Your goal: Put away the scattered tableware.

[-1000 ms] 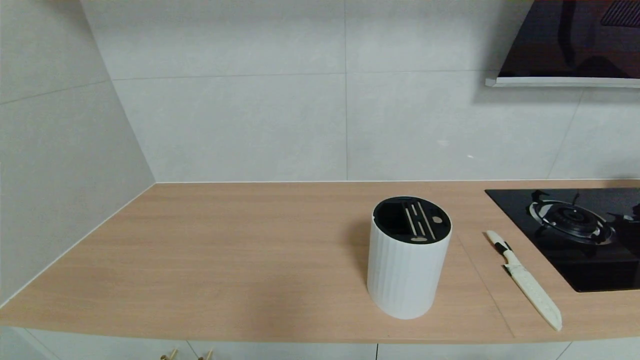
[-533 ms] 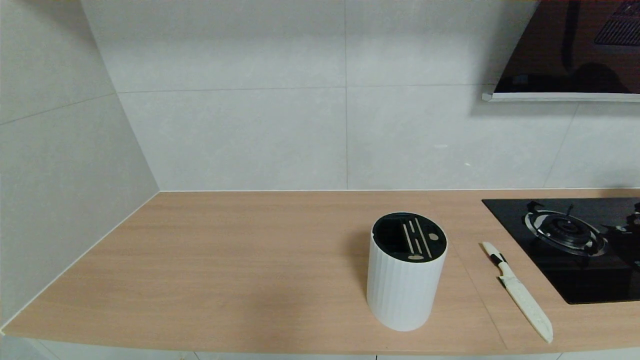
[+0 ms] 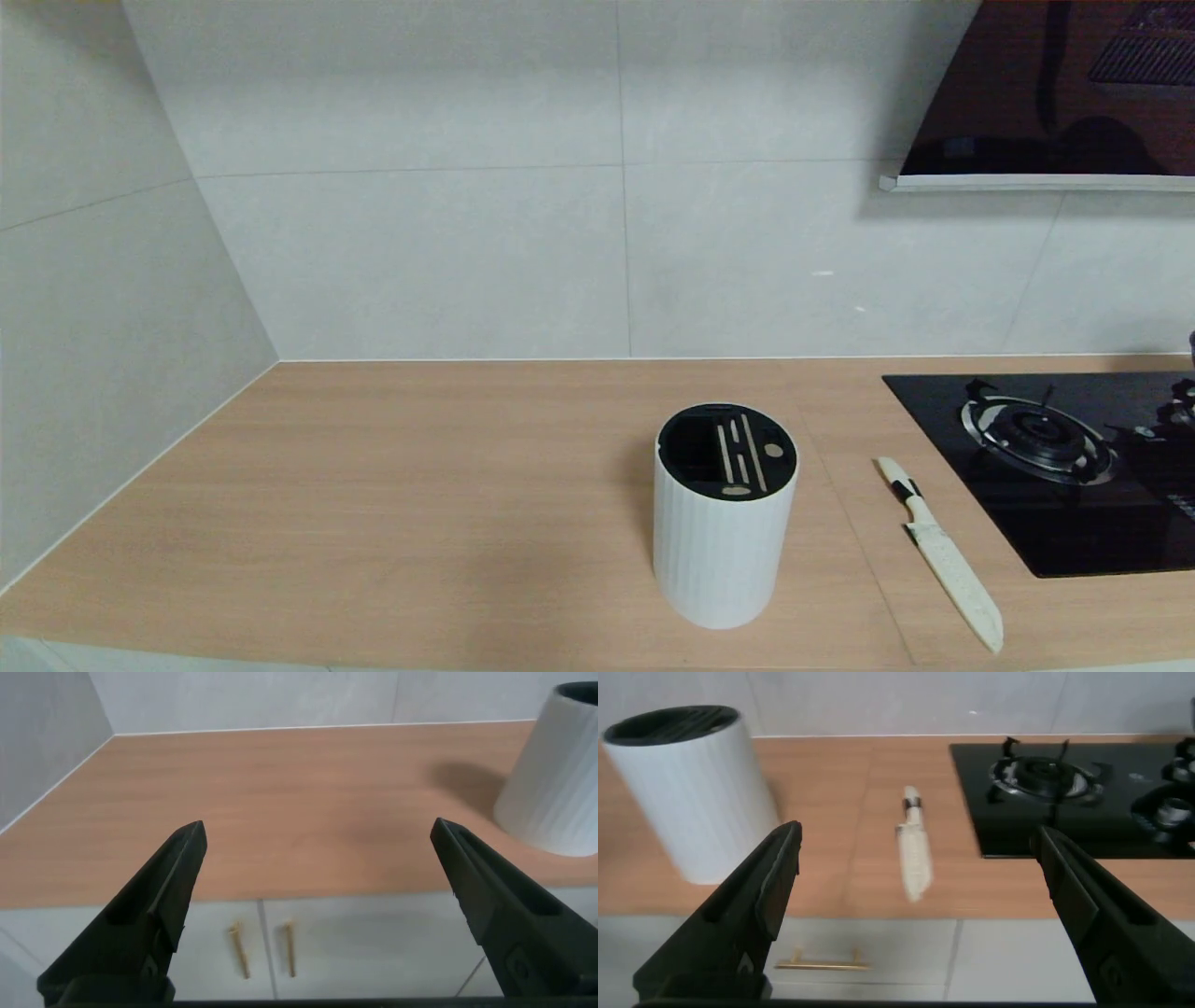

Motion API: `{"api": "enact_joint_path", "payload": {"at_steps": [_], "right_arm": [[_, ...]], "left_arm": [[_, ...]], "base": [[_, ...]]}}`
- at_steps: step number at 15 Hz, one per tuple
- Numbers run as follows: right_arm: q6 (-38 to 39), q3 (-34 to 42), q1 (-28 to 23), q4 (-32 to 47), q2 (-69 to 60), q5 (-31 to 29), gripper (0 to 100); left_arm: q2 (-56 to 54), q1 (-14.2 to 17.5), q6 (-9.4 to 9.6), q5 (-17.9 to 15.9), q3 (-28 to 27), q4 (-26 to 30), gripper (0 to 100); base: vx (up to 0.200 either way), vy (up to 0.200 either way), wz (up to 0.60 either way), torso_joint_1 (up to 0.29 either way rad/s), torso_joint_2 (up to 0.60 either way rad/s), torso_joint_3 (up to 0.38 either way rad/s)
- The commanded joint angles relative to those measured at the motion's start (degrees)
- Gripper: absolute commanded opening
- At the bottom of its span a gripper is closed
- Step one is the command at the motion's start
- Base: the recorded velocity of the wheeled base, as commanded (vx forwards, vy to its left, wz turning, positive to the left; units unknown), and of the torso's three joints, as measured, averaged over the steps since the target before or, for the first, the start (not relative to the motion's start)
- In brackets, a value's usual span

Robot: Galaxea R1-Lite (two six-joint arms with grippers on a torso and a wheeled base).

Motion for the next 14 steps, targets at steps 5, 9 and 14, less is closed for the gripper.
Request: {"api": "enact_joint_path", "payload": {"at_steps": [5, 9, 14], "right_arm": [[0.0, 0.0, 0.0, 0.0, 0.1, 0.0, 100], [0.0, 0.0, 0.0, 0.0, 0.1, 0.0, 100], [0.0, -5.9, 0.1, -1.8, 0.3, 0.0, 100]], "left_arm": [[0.0, 0.0, -0.01, 0.0, 0.0, 0.0, 100], [0.0, 0.0, -0.01, 0.0, 0.0, 0.0, 100], [0.0, 0.0, -0.01, 0.0, 0.0, 0.0, 100]], "base": [[0.000, 0.000, 0.00, 0.000, 0.00, 0.000], [0.000, 0.000, 0.00, 0.000, 0.00, 0.000], [0.000, 0.000, 0.00, 0.000, 0.00, 0.000]]}}
